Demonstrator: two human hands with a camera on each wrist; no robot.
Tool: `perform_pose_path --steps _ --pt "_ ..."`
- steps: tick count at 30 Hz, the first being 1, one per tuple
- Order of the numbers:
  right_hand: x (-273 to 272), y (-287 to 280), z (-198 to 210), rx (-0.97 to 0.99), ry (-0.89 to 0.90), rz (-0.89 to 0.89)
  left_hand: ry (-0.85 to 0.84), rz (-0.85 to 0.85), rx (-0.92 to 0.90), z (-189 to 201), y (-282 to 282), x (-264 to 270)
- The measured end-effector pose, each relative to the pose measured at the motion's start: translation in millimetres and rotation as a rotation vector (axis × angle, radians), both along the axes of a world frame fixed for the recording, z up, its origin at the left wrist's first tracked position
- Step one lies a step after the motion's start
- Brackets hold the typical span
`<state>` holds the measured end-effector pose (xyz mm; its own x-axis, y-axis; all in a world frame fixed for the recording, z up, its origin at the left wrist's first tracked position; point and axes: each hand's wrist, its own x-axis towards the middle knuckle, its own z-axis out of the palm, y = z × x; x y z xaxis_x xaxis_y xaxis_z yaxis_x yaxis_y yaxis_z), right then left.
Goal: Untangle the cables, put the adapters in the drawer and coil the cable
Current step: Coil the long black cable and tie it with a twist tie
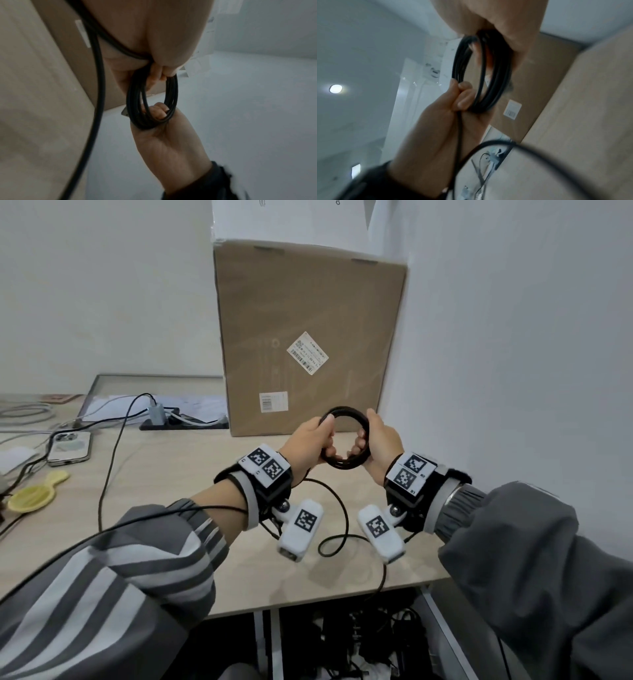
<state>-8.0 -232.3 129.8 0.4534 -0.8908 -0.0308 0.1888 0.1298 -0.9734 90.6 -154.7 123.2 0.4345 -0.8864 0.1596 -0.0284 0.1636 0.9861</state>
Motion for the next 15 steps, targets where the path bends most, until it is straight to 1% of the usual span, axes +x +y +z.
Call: perform_pose_path --steps 1,2,4,5,6,7,8,9,11,13,15 --pt "-2.5 -0.4 3.9 -0.008 0.045 0.059 -0.111 0.016 0.031 2.6 0.3 1.4" --pt "-5.8 -2.7 8.1 -0.045 0.120 0.116 -0.285 0.011 0.077 5.4 1.0 1.9" --pt "-9.8 -6.9 14.0 -0.190 0.342 0.212 -0.645 -0.032 0.205 12.1 3.0 -1.3" --pt "-9.6 -6.6 14.5 -0.292 0.462 0.231 -0.763 -0.049 0.242 15.7 3.3 -4.7" --pt "-8.8 -5.4 13.7 -0.396 0.559 0.209 -0.804 -0.064 0.252 18.3 2.6 -8.3" --pt "-8.0 -5.4 11.8 -0.478 0.611 0.148 -0.784 -0.069 0.246 19.6 1.6 -10.5" --pt "-7.9 -5.6 10.0 -0.518 0.608 0.083 -0.736 -0.060 0.222 18.4 -0.2 -10.6" --pt "-7.9 -7.3 8.8 -0.504 0.550 0.032 -0.684 -0.043 0.182 16.2 -0.4 -9.1" --pt "-9.4 -11.3 8.5 -0.356 0.344 -0.028 -0.589 -0.031 0.095 10.3 2.4 -4.4" --pt "-12.3 -12.1 8.0 -0.162 0.146 -0.047 -0.482 -0.070 0.023 4.7 7.4 -1.3" --pt "-13.7 -8.9 6.2 -0.042 0.016 -0.068 -0.451 -0.051 0.020 -0.4 10.5 -0.8"
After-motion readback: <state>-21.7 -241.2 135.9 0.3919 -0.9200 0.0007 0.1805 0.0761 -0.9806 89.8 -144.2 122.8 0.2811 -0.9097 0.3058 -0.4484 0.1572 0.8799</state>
